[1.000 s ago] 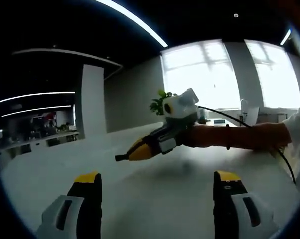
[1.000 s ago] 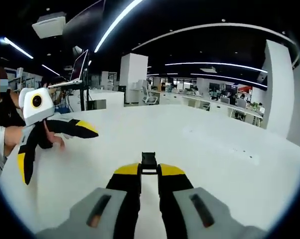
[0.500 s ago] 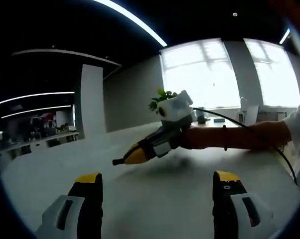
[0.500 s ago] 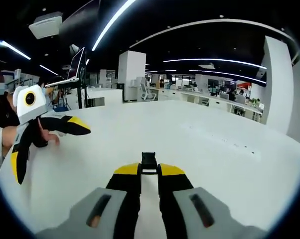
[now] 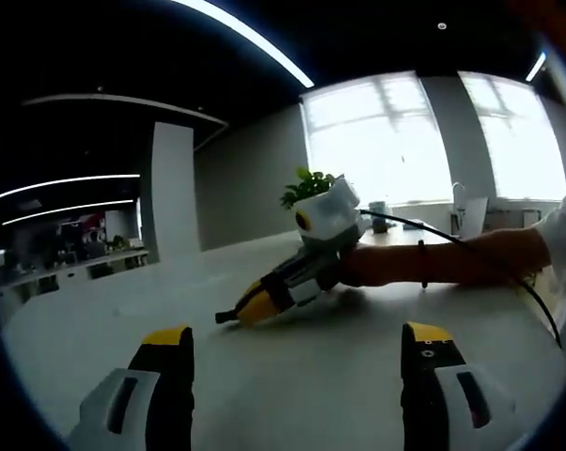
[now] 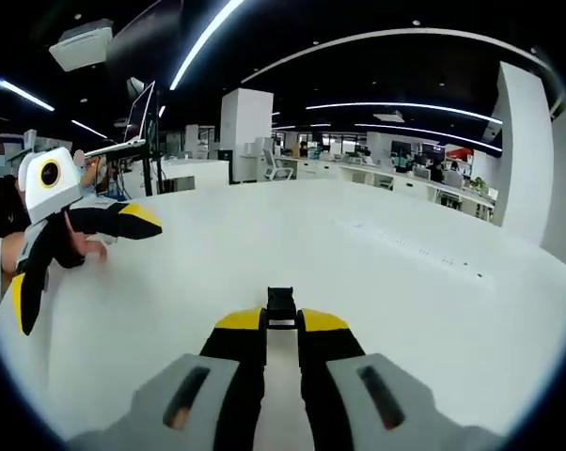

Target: Snap the two parts of the plastic buckle together until the buckle closes and remains connected.

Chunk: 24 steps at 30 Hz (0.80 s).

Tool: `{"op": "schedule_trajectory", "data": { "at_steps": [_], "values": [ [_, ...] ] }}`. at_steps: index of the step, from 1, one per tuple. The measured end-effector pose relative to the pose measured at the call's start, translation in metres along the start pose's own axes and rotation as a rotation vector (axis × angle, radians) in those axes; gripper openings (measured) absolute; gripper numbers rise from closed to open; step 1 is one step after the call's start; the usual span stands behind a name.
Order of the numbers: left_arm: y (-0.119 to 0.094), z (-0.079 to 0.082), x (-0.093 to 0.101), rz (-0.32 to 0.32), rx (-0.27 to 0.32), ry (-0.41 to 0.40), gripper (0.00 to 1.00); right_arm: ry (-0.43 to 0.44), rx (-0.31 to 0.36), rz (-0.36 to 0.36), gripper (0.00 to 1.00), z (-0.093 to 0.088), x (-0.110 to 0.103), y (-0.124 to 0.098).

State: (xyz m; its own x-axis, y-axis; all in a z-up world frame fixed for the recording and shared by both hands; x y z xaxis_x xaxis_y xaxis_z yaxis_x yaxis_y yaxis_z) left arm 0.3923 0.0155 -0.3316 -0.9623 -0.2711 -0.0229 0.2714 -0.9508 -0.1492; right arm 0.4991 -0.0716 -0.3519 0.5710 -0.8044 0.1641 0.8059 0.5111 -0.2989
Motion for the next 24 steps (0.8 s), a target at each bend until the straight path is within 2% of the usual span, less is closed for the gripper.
{"op": "schedule_trajectory", "data": {
  "at_steps": [19,24],
  "values": [
    [-0.0005,0.0009,-0.0031,0.018,0.018,-0.033,0.98,-0.027,-0.030,0.013,0.10,-0.0077,-0.0043,0.0038],
    [-0.0022,0.0043,-0.0067,0.020,0.057,-0.089,0.99,-0.020,-0.030,0.012,0.10,-0.0071,-0.0021,0.0040]
  ]
}}
Point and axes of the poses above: the point that each gripper's makers call its tool centre point, and the gripper's own axes: y roughly forward along the fingers, x roughly to its right, z roughly out of its top, the point moved 2 cm from there along -y, roughly backward along the fingers, and after that the axes turned 13 degrees about -z, right-handed, at the moved point
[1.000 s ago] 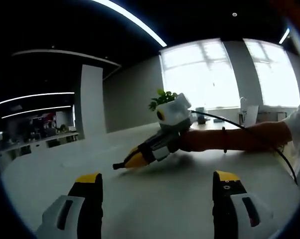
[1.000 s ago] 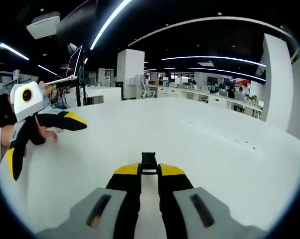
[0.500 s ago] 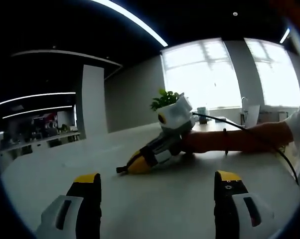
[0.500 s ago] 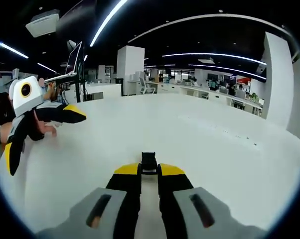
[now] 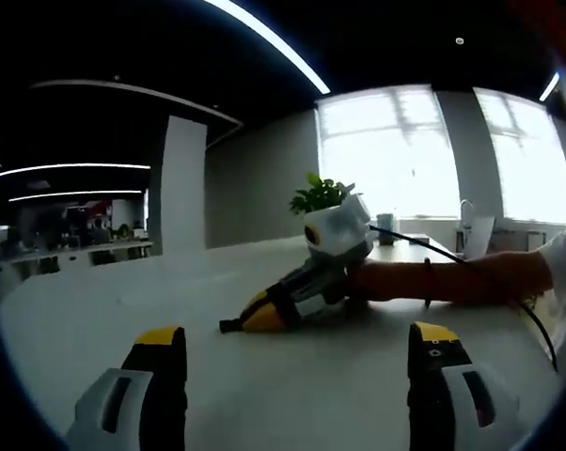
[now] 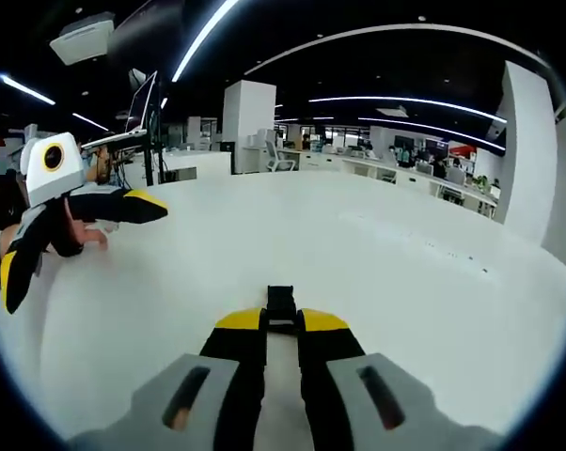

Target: Snap the two parts of the plastic buckle together until the buckle closes and remains connected.

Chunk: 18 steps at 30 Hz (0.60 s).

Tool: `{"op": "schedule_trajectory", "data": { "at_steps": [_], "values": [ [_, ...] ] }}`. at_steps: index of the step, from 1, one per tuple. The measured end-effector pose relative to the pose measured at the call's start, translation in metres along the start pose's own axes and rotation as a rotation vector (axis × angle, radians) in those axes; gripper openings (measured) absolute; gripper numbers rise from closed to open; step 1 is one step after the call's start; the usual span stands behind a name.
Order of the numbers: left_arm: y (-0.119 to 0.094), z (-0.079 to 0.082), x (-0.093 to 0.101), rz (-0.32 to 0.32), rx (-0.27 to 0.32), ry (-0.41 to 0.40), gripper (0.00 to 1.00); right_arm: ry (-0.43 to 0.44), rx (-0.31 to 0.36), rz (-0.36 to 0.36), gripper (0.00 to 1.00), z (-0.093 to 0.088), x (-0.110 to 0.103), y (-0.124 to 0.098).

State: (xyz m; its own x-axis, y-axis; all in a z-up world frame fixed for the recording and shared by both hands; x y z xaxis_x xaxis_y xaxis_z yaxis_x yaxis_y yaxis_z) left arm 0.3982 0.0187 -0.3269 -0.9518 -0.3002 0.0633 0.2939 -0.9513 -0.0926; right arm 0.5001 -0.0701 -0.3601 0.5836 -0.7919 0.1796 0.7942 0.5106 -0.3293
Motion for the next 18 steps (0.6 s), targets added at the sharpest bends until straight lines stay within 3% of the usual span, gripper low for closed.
{"op": "schedule_trajectory", "data": {
  "at_steps": [8,12,18],
  "values": [
    [-0.003,0.000,-0.007,0.052,0.005,-0.007,0.99,0.015,0.004,0.002,0.10,-0.001,0.001,0.001],
    [-0.009,0.005,-0.016,0.111,0.036,-0.019,0.99,0.020,0.005,0.004,0.10,-0.002,-0.003,-0.002],
    [-0.014,0.003,-0.024,0.144,0.025,-0.023,0.99,0.026,0.006,0.008,0.10,-0.003,-0.006,-0.004]
  ]
}}
Point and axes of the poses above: the point that each gripper's makers call its tool centre point, and the gripper's own axes: y roughly forward along the fingers, x roughly to its right, z roughly out of its top, the point moved 2 cm from there along -y, roughly backward along the fingers, and after that the axes turned 13 degrees about -z, right-handed, at the moved point
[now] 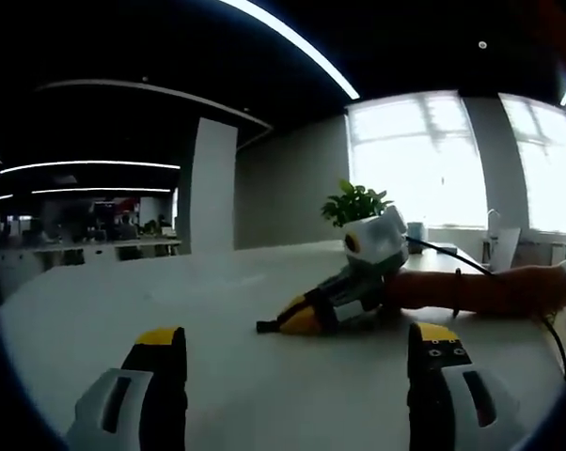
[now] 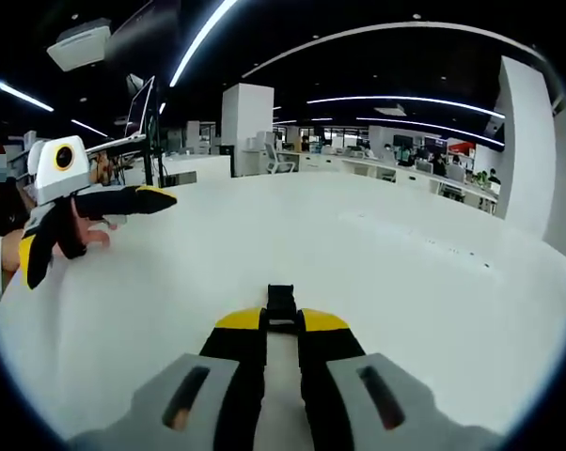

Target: Snap the two parts of the plastic buckle together until the buckle closes and remains connected.

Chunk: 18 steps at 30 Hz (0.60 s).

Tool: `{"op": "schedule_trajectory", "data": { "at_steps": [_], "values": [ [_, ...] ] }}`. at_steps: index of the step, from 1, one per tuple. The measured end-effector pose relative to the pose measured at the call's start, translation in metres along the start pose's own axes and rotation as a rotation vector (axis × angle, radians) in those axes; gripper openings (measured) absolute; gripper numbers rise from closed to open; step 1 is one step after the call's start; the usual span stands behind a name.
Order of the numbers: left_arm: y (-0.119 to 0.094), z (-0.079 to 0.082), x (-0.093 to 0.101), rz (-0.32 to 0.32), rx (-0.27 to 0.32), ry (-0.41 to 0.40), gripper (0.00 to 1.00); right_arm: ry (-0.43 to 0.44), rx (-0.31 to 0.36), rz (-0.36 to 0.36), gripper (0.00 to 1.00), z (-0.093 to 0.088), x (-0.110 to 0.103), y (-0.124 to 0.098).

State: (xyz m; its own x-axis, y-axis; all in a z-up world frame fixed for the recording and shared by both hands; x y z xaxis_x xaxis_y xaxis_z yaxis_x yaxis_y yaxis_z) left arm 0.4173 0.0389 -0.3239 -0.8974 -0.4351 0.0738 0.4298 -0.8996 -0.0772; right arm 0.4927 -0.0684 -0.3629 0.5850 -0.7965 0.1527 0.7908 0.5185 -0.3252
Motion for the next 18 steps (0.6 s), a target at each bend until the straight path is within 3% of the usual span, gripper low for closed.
{"op": "schedule_trajectory", "data": {
  "at_steps": [18],
  "values": [
    [-0.0003,-0.0016,-0.0022,0.005,-0.011,0.012,0.98,0.007,0.000,0.018,0.17,0.0004,-0.0006,0.0000]
  ]
}}
Point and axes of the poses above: the point that each gripper's makers call its tool centre point, and the gripper's own axes: y roughly forward along the fingers, x roughly to its right, z roughly out of its top, the point moved 2 cm from there along -y, roughly backward along the fingers, and after that the axes turned 13 degrees about -z, right-handed, at the moved point
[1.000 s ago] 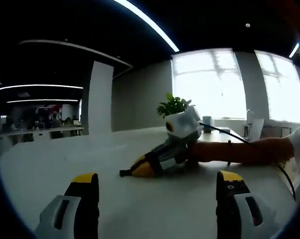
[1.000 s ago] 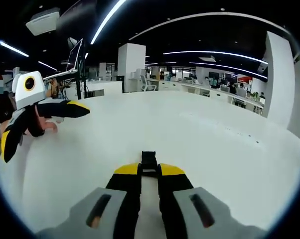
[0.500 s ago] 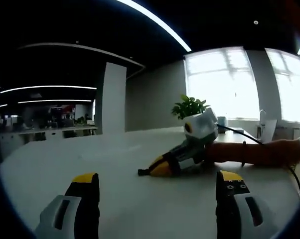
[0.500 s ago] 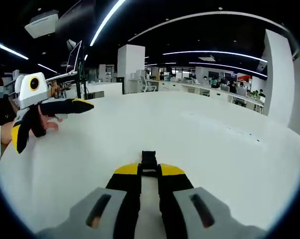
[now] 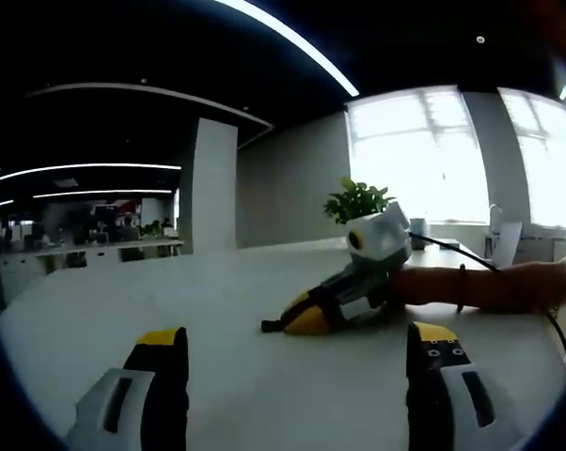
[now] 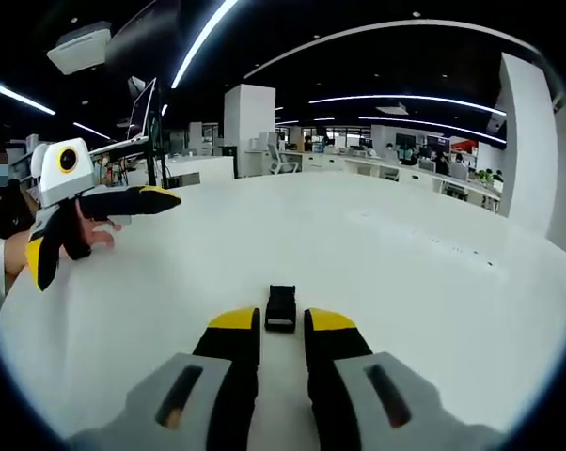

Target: Snap the two parts of the plastic buckle together until the buckle closes and remains connected.

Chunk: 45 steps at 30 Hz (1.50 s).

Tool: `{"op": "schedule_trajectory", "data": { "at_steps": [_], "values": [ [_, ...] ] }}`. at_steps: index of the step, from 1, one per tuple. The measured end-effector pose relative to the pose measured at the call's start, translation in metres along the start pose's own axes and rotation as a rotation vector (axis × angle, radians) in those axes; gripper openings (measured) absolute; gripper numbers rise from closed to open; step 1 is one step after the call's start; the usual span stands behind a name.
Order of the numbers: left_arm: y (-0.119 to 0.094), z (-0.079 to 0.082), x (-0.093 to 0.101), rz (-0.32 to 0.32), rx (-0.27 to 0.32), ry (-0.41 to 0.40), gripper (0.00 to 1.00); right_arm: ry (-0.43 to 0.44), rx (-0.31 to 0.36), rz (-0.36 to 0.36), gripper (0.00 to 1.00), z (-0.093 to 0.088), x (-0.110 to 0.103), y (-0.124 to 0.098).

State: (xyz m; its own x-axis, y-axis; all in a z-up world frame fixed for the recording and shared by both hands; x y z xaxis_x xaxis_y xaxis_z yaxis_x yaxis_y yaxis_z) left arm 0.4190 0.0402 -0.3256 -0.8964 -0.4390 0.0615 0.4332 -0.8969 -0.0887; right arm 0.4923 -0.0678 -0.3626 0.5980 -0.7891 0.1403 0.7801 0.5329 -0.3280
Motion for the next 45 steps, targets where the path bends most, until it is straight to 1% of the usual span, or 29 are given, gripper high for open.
{"op": "schedule_trajectory", "data": {
  "at_steps": [3,9,12,15,17,20,21,22,24,27,31,34,36,41,45],
  "values": [
    [0.000,-0.001,-0.001,-0.001,-0.006,0.002,0.97,-0.001,0.000,0.003,0.19,0.000,-0.003,-0.001],
    [-0.002,-0.001,-0.001,0.000,-0.006,0.000,0.97,0.002,-0.003,0.006,0.30,0.000,-0.006,-0.002],
    [-0.002,-0.001,0.000,-0.001,-0.008,0.002,0.97,0.016,0.001,-0.005,0.39,0.003,-0.004,-0.002],
    [-0.003,0.000,0.001,-0.001,-0.009,0.002,0.96,0.031,0.011,-0.011,0.54,0.005,-0.005,-0.002],
    [-0.003,0.000,0.001,-0.003,-0.009,0.001,0.96,0.032,0.016,-0.020,0.67,0.006,-0.005,-0.003],
    [-0.004,0.000,0.002,-0.004,-0.012,0.004,0.96,0.052,0.031,-0.064,0.85,0.008,-0.003,-0.007],
    [-0.004,0.000,0.003,-0.004,-0.013,0.004,0.96,0.058,0.044,-0.078,0.93,0.009,-0.001,-0.008],
    [-0.004,0.000,0.003,-0.004,-0.013,0.004,0.96,0.064,0.052,-0.091,0.99,0.010,0.000,-0.009],
    [-0.004,0.001,0.003,-0.005,-0.014,0.004,0.96,0.059,0.068,-0.110,1.00,0.012,0.003,-0.012],
    [-0.005,0.001,0.005,-0.006,-0.016,0.007,0.96,0.066,0.084,-0.114,1.00,0.014,0.000,-0.015],
    [-0.005,0.002,0.007,-0.007,-0.016,0.008,0.95,0.069,0.084,-0.111,1.00,0.014,-0.004,-0.016],
    [-0.005,0.003,0.005,-0.003,-0.014,0.010,0.95,0.062,0.081,-0.102,1.00,0.013,-0.006,-0.016],
    [-0.005,0.003,0.005,-0.003,-0.014,0.009,0.95,0.057,0.088,-0.106,1.00,0.015,-0.003,-0.015],
    [-0.006,0.002,0.009,-0.003,-0.014,0.013,0.95,0.064,0.093,-0.111,1.00,0.015,-0.004,-0.017],
    [-0.005,0.002,0.006,-0.001,-0.014,0.012,0.95,0.066,0.092,-0.107,1.00,0.015,0.001,-0.014]
  ]
}}
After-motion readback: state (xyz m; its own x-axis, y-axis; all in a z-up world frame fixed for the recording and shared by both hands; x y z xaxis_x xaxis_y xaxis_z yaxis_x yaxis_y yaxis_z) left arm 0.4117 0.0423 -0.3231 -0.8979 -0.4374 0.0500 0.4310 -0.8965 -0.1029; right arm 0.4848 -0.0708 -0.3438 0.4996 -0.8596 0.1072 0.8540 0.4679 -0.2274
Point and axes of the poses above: the point that each gripper's makers call its tool centre point, and the gripper's own axes: y roughly forward along the fingers, x roughly to its right, z roughly out of its top, the point moved 2 cm from there along -y, roughly backward along the fingers, and after that the axes turned 13 degrees about -z, right-handed, at the moved point
